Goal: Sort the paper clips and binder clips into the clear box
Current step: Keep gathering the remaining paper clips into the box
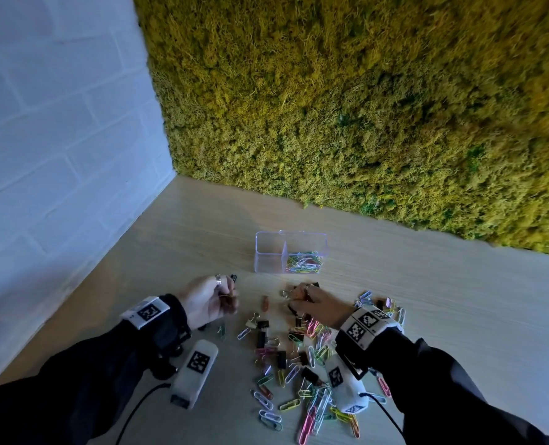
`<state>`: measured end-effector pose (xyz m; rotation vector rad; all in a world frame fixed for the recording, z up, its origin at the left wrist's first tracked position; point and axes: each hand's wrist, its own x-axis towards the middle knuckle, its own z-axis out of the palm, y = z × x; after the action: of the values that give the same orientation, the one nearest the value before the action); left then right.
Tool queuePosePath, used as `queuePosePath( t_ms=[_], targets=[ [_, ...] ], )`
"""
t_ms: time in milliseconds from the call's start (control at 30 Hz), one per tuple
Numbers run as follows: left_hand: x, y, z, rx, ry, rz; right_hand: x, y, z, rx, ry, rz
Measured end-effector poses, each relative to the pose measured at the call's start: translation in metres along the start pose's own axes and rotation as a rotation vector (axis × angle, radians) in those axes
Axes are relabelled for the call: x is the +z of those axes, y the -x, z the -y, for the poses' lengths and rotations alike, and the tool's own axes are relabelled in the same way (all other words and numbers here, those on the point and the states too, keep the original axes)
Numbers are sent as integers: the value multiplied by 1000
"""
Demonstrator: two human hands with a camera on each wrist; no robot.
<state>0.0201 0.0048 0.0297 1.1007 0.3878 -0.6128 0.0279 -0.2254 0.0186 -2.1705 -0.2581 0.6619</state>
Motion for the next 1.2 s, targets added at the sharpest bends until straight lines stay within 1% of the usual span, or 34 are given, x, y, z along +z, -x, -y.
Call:
queuePosePath(
  t_ms=[67,133,233,333,433,500,533,600,700,733,833,967,1033,1133,1200],
  targets=[
    [6,0,3,-57,110,30,-1,0,-4,44,-85,5],
    [11,0,6,-105,96,31,-1,1,-3,78,-179,7],
    [22,-5,14,-152,-121,-3,-1,2,-3,77,-404,-13],
    [40,-7,23,-159,-394,42,1,3,-5,63,-551,-96],
    [63,-12,36,-62,-665,60,5,2,-8,45,-678,-156],
    [73,-20,48,5,-764,35,10,2,-10,30,-746,-157],
    [77,-23,52,39,-788,12,12,2,-9,26,-779,-155],
    [84,-25,56,92,-763,-41,14,4,-6,16,-826,-153],
    [87,-22,54,152,-586,-72,13,9,-1,6,-888,-196],
    [86,-21,54,165,-575,-72,12,10,-1,3,-914,-217],
    [84,-23,55,211,-686,-54,13,11,-3,7,-950,-263],
    [75,-27,53,244,-704,-51,18,8,-6,36,-907,-285],
    [73,-22,46,203,-810,14,17,6,-8,56,-938,-308],
    [64,-14,33,30,-990,132,10,4,-10,122,-1081,-308],
    [56,-10,21,-30,-1064,147,7,4,-12,171,-1137,-307]
  ],
)
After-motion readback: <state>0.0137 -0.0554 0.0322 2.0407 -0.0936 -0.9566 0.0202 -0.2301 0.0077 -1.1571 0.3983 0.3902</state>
